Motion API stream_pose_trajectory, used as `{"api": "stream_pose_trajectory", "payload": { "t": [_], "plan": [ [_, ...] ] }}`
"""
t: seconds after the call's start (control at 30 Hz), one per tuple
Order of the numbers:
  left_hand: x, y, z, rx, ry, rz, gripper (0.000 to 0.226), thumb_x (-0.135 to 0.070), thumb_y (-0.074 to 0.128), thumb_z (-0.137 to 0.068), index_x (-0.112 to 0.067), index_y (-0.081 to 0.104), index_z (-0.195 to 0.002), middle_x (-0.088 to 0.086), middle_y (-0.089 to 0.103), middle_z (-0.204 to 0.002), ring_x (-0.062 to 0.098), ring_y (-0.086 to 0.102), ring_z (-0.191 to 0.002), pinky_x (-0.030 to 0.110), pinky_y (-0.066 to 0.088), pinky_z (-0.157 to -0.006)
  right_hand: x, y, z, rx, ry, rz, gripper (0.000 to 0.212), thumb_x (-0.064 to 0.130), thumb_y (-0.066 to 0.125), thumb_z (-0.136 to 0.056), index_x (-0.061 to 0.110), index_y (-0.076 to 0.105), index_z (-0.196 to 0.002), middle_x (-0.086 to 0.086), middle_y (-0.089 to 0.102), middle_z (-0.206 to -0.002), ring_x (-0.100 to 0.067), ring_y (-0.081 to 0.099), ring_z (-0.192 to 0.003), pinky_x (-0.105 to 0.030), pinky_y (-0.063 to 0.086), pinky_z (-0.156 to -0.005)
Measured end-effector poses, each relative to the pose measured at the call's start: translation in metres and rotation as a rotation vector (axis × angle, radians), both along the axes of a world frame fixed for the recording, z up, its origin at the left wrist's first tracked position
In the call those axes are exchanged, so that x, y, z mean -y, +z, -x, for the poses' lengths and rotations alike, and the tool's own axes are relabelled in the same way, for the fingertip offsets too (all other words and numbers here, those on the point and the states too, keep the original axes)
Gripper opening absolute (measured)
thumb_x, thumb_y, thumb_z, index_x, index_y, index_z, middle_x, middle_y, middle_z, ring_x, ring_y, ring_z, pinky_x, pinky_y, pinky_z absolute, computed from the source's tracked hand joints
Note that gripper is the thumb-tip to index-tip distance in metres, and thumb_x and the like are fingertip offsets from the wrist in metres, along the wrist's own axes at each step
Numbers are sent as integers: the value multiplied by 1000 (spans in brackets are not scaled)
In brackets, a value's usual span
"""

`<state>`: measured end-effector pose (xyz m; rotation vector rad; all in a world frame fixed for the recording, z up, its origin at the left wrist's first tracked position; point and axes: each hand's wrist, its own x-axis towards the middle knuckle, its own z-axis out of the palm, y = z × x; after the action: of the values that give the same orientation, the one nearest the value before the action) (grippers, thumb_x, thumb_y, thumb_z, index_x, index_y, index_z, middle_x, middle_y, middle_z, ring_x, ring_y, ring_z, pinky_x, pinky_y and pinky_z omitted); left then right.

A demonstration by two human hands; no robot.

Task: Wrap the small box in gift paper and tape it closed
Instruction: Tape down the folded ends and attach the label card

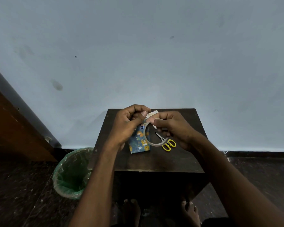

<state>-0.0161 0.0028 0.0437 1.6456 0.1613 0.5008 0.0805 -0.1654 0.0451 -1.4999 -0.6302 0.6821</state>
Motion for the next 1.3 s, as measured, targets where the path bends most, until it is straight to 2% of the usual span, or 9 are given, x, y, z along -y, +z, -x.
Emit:
{"api": "stream_pose_trajectory", "payload": {
  "t": [0.13,0.27,0.4,0.63,0.83,1.0,1.1,1.17,1.3],
  "plan": [
    [-1,4,2,8,-52,162,10,-8,65,-102,-6,74,-107,3,79,-109,15,72,-85,24,60,-77,-6,1,4,-235,102,-117,23,16,57,-101,5,75,-110,-6,70,-93,-11,44,-59,-20,17,-45],
    [-2,6,2,19,-85,254,13,-16,67,-96,-9,74,-105,3,79,-111,14,73,-92,25,59,-85,-14,0,8,-551,198,-223,27,26,56,-98,8,76,-98,-8,64,-85,-8,41,-48,-19,13,-43],
    [-5,4,0,-17,-84,315,11,-7,65,-99,-8,75,-105,5,78,-112,15,71,-94,26,58,-87,-19,-2,14,-660,259,-237,31,25,54,-97,7,77,-87,-6,61,-81,-6,41,-44,-18,14,-40],
    [-4,6,1,-91,6,265,19,-10,67,-100,0,79,-110,7,75,-90,15,70,-79,24,59,-75,-21,0,19,-473,167,-178,34,14,45,-106,7,78,-98,-7,67,-80,-16,52,-63,-19,30,-41],
    [-5,7,2,-65,-31,346,9,-9,81,-90,-13,79,-98,27,75,-103,31,67,-83,40,56,-87,-23,-1,21,-301,123,-144,26,20,45,-110,9,64,-97,-9,70,-86,-17,52,-63,-21,35,-46],
    [-4,8,3,-30,-3,324,20,-6,80,-84,-11,74,-102,9,81,-93,16,76,-83,25,60,-78,-21,1,22,-344,117,-166,16,20,49,-108,7,58,-109,-12,70,-86,-16,52,-63,-21,37,-49],
    [-4,9,4,-27,-2,377,25,-12,82,-78,-10,75,-103,9,81,-93,16,76,-80,26,61,-76,-20,2,22,-325,92,-190,23,18,52,-107,-1,62,-116,-13,69,-88,-16,54,-64,-22,43,-50],
    [-5,9,3,-31,-6,411,17,-7,77,-89,-9,75,-105,11,81,-96,18,76,-79,28,61,-76,-19,1,19,-275,41,-188,33,16,53,-107,-12,63,-121,-13,68,-89,-17,56,-64,-24,47,-52],
    [-6,8,4,-45,-48,354,20,-3,70,-96,-8,75,-115,15,81,-111,21,78,-95,29,62,-86,-16,-2,14,-145,2,-127,29,20,51,-109,1,71,-102,-9,68,-91,-17,56,-65,-25,47,-54]
  ]
}}
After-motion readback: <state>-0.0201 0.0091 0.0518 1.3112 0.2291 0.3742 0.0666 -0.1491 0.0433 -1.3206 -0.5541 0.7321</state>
